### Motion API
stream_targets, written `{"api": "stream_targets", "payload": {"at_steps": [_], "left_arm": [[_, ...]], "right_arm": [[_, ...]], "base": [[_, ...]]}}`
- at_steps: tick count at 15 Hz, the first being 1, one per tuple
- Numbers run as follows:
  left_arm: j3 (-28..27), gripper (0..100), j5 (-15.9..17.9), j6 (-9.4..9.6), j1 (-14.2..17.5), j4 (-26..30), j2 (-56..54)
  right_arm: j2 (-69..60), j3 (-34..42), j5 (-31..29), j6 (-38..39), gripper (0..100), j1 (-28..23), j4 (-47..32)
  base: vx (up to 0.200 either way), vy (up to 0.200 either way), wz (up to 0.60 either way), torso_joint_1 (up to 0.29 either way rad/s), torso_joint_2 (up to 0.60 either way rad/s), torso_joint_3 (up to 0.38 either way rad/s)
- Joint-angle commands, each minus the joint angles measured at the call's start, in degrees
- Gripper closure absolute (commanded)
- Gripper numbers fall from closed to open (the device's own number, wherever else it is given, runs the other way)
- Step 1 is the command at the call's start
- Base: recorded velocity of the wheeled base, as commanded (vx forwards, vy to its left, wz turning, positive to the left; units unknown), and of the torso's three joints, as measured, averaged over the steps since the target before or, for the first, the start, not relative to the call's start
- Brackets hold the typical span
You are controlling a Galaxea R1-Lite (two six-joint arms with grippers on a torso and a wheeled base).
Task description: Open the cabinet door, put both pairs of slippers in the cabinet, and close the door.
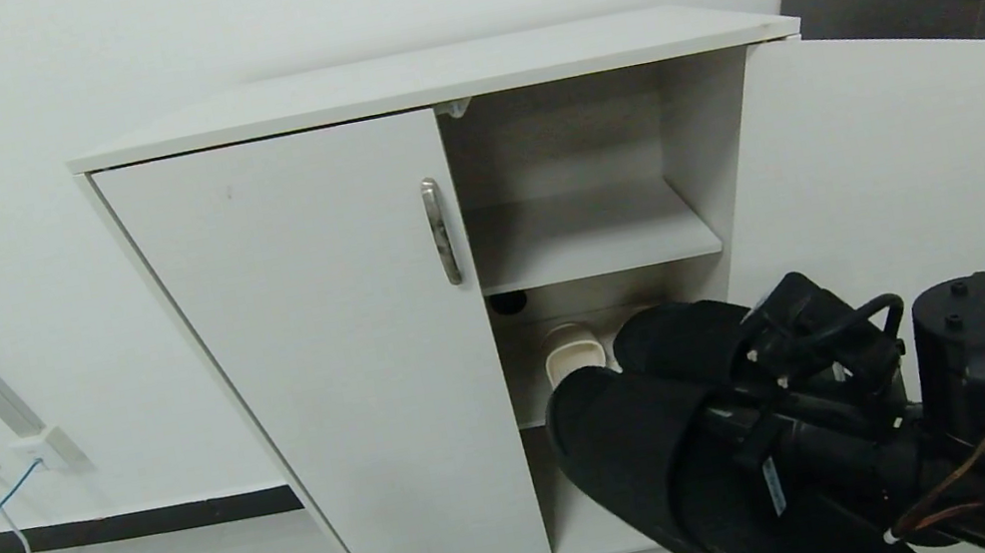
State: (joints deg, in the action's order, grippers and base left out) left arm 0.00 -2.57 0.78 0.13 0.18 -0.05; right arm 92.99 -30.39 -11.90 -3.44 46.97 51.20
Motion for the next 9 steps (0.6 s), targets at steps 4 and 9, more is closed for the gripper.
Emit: {"api": "stream_targets", "payload": {"at_steps": [4,9], "left_arm": [[-0.09,100,-0.06,0.01,0.04,-0.01,0.05],[0.00,100,-0.06,0.01,0.04,-0.01,0.05]], "right_arm": [[4.22,-7.49,-17.37,10.12,100,5.85,-6.64],[14.15,-19.18,-25.37,15.48,100,6.99,-12.44]], "base": [[0.000,0.000,0.00,0.000,0.00,0.000],[0.000,0.000,0.00,0.000,0.00,0.000]]}}
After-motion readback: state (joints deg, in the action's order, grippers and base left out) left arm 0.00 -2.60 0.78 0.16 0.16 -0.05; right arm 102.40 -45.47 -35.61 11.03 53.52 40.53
